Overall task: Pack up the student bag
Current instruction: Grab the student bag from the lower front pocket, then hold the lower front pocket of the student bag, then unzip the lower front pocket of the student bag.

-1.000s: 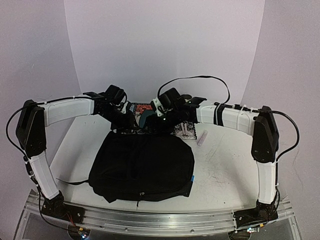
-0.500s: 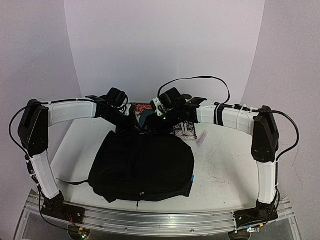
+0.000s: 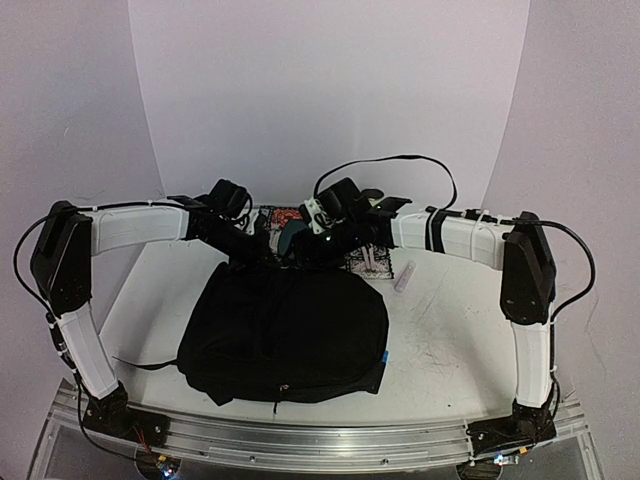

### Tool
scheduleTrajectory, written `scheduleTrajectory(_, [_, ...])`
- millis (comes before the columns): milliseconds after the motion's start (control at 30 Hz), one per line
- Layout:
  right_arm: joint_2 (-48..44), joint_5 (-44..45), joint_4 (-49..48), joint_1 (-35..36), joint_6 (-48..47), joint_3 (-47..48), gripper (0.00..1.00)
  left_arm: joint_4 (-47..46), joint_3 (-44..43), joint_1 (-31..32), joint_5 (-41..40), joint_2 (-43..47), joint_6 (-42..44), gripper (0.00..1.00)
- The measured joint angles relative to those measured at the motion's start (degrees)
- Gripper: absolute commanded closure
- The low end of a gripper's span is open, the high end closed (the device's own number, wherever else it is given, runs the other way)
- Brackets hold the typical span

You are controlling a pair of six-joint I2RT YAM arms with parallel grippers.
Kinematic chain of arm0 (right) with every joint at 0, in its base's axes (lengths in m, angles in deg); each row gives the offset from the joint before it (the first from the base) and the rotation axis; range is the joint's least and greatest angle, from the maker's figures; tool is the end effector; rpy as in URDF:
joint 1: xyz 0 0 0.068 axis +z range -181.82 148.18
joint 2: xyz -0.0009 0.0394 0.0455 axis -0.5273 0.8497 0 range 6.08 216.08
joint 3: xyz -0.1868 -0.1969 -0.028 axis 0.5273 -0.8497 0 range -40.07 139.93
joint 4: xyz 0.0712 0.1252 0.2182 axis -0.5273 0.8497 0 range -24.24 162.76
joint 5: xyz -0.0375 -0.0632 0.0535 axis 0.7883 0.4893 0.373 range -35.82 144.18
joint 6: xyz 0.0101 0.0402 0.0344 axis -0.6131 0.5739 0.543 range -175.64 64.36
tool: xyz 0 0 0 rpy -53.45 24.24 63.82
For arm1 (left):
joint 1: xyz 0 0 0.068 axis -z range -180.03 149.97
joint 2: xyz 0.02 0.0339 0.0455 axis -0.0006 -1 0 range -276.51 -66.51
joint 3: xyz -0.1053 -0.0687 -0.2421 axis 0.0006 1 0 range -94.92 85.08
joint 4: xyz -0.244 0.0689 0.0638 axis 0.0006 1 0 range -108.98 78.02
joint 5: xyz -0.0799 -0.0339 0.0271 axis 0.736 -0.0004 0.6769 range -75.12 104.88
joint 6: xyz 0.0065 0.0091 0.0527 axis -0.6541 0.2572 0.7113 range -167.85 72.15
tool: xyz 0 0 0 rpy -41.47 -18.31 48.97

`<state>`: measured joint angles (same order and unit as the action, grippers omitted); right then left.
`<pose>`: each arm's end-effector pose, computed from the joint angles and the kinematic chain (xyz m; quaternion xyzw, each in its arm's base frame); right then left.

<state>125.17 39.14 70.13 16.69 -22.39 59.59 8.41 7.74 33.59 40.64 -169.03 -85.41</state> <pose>0.3232 0.3795 0.2756 -0.1811 0.8137 0.4372 0.3375 0.3153 -0.2283 0.2370 0.0398 0.9252 -0.3537 0.1315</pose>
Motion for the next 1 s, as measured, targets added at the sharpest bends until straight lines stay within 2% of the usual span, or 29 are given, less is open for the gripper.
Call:
scheduleTrajectory(200, [0.2, -2.0, -0.3, 0.0, 0.5, 0.0, 0.48, 0.0, 0.0, 0.0, 0.0, 2.5, -0.1, 1.0])
scheduleTrajectory(300, [0.9, -2.9, -0.8, 0.0, 0.9, 0.0, 0.53, 0.0, 0.0, 0.0, 0.1, 4.4, -0.2, 1.0])
scheduleTrajectory(400, [2.0, -3.8, -1.9, 0.0, 1.2, 0.0, 0.67, 0.0, 0.3, 0.2, 0.1, 5.6, -0.4, 1.0])
scheduleTrajectory(500, [2.3, -4.3, -2.5, -0.1, 1.1, 0.0, 0.94, 0.0, 1.2, 0.3, 0.2, 6.2, -0.5, 1.0])
scheduleTrajectory(533, [2.4, -4.6, -2.7, -0.2, 1.4, 0.0, 0.99, 0.0, 1.6, 0.3, 0.1, 6.4, -0.5, 1.0])
scheduleTrajectory(733, [2.4, -5.4, -3.0, -0.9, 1.5, 0.0, 1.0, -0.6, 5.0, 0.5, 0.3, 9.0, -1.3, 1.0])
scheduleTrajectory(1000, [2.4, -7.0, -3.2, -2.0, 1.5, 0.0, 1.0, -1.6, 14.3, 2.0, 1.9, 19.2, -3.4, 1.0])
